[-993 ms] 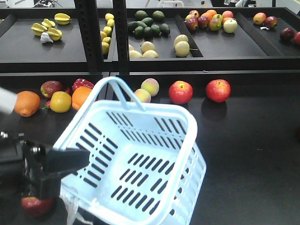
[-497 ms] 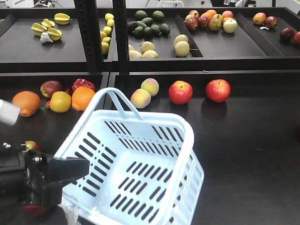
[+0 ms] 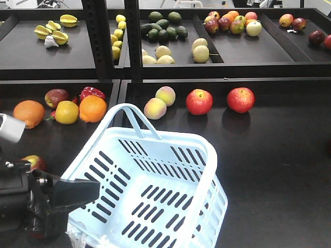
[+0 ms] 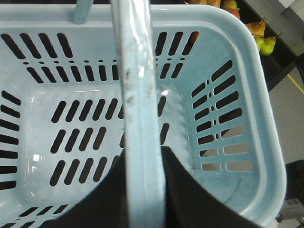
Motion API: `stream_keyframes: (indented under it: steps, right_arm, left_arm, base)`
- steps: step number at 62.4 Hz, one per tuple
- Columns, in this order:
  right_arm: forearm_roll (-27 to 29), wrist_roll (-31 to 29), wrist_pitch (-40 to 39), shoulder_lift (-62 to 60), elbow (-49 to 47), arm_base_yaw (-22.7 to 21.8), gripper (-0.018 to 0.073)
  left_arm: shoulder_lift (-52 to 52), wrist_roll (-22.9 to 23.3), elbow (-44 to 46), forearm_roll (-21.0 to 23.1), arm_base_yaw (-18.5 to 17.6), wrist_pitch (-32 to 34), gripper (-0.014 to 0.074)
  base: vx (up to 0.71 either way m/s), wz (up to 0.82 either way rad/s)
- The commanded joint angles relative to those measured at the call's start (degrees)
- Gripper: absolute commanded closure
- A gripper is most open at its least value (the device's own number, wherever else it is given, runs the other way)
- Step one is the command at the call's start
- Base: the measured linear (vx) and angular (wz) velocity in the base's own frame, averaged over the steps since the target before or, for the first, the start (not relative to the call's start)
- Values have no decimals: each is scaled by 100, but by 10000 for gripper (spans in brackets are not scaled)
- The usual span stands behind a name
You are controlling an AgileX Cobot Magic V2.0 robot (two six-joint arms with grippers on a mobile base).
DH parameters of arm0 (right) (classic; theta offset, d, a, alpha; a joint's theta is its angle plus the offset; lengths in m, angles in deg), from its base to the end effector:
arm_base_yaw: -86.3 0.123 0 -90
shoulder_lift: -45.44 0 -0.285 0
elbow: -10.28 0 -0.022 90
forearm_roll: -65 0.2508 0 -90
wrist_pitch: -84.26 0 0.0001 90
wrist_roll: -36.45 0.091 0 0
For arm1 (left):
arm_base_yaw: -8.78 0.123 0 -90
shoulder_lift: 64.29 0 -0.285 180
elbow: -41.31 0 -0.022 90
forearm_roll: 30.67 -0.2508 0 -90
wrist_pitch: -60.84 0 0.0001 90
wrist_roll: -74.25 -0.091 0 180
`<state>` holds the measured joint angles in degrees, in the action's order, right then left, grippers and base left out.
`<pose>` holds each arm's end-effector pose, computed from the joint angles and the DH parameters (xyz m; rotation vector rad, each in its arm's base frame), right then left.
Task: Pick three apples into basket with both arms
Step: 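Hold the basket raised in the left gripper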
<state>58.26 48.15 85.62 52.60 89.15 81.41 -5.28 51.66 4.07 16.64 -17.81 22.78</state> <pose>0.0566 -0.0051 0.2019 0.1332 1.5193 -0.0011 0.1353 -0.1139 0.3162 0.4518 2.2058 -0.9428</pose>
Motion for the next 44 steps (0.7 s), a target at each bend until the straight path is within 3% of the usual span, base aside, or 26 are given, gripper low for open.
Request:
stream_keyframes:
  steps: [1,44]
  right_arm:
    - [-34,-63,-406,-58,76,-32,564]
    - [-34,-63,-406,-58,76,-32,564]
  left_arm:
    - [-81,-5,184,318,-28,293,603]
    - [-81,-5,184,318,-28,293,603]
  base:
    - [0,0]
    - [-1,4]
